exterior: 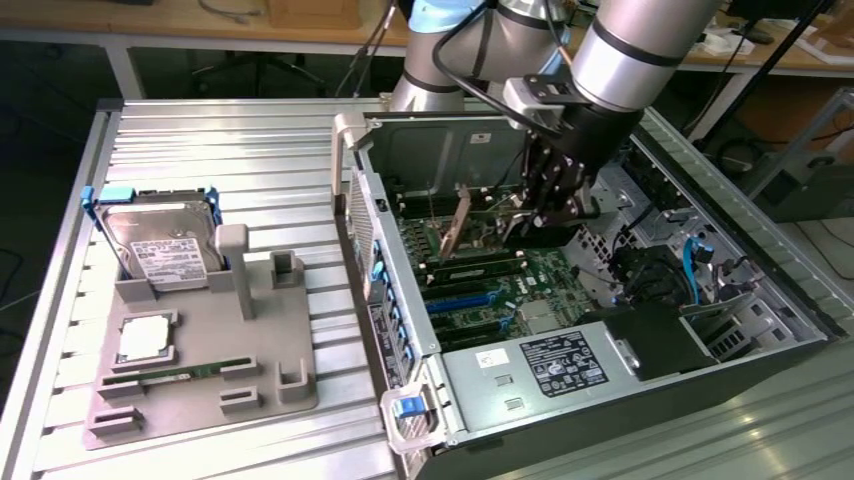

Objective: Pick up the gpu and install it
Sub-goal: 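Insert the gpu into the slot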

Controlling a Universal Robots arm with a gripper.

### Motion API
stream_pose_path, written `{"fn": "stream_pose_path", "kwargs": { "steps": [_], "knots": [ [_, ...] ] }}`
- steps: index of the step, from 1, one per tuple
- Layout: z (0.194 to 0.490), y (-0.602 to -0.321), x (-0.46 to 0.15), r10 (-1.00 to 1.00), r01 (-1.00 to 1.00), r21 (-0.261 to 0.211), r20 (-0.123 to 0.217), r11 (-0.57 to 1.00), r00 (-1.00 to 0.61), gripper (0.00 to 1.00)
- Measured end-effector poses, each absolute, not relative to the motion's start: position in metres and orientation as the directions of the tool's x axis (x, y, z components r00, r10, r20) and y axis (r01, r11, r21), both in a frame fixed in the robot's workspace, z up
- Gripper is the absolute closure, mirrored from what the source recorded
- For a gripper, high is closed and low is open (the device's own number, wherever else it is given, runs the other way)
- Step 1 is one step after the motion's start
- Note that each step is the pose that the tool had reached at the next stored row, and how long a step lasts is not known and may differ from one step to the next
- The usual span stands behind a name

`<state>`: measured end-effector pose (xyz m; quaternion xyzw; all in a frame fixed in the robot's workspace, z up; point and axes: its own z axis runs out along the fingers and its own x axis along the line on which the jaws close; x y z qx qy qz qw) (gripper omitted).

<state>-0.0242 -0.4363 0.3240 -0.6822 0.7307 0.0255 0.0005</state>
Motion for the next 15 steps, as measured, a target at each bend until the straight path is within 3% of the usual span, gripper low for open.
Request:
{"fn": "stream_pose_path", "kwargs": {
  "steps": [15],
  "knots": [
    [0.3157, -0.4362, -0.0241, -0.997, -0.997, 0.037, -0.036, 0.068, -0.069, 0.73]
  ]
}}
